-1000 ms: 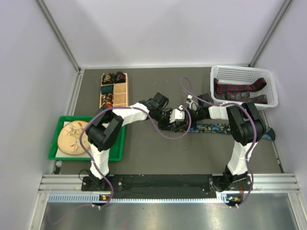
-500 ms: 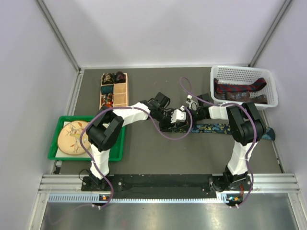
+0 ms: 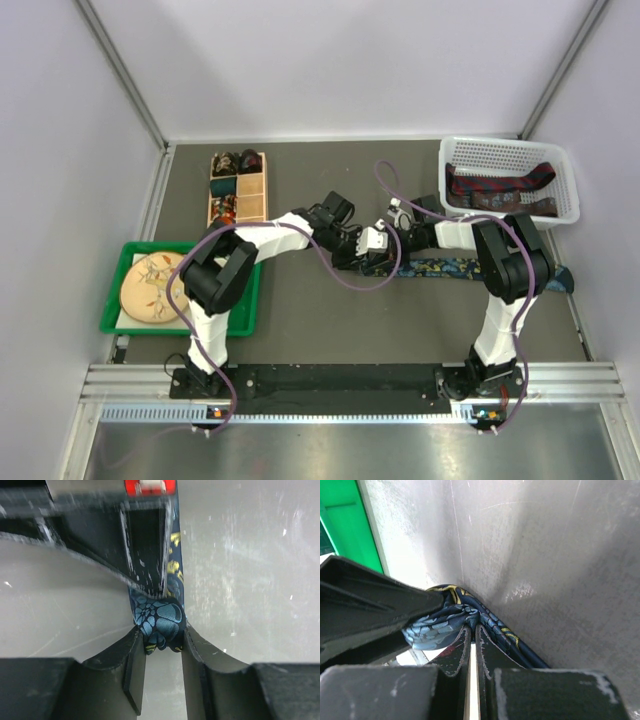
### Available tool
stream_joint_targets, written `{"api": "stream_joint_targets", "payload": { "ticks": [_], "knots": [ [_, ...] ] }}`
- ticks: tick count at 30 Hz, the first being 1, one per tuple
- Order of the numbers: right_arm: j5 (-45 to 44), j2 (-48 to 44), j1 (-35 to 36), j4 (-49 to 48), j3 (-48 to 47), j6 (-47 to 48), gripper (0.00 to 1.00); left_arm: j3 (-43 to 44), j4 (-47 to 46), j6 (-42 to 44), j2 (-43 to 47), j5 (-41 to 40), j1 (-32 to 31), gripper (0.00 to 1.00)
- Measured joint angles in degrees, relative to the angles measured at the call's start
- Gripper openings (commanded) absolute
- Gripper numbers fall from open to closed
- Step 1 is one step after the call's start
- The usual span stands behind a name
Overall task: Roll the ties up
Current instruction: Roll the tie at the center of the board.
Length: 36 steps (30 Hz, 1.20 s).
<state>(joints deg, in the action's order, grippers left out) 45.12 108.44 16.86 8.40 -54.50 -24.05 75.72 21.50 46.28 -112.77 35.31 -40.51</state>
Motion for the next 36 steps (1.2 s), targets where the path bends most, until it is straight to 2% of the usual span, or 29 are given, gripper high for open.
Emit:
{"api": "stream_joint_targets", "payload": {
  "ticks": [9, 22, 26, 36],
  "knots": [
    [0.0, 0.0, -0.15, 0.24, -0.04, 0.0, 0.0, 5.81, 1.03, -5.66, -4.07, -1.53, -2.4, 0.41],
    [0.57, -0.59, -0.15, -0.72, 0.76, 0.07, 0.01, 7.54, 4.39, -1.55, -5.66, -5.2, -3.39, 0.32],
    [0.37, -1.57, -0.15, 0.02, 1.27, 0.79, 0.12, 7.63, 5.49, 0.46, -5.64, -6.34, -3.8, 0.3],
    [2.69, -8.55, -3.3, 9.46, 1.7, 4.98, 0.27, 7.91, 6.38, 1.88, -5.7, -7.98, -4.22, 0.29]
  ]
}}
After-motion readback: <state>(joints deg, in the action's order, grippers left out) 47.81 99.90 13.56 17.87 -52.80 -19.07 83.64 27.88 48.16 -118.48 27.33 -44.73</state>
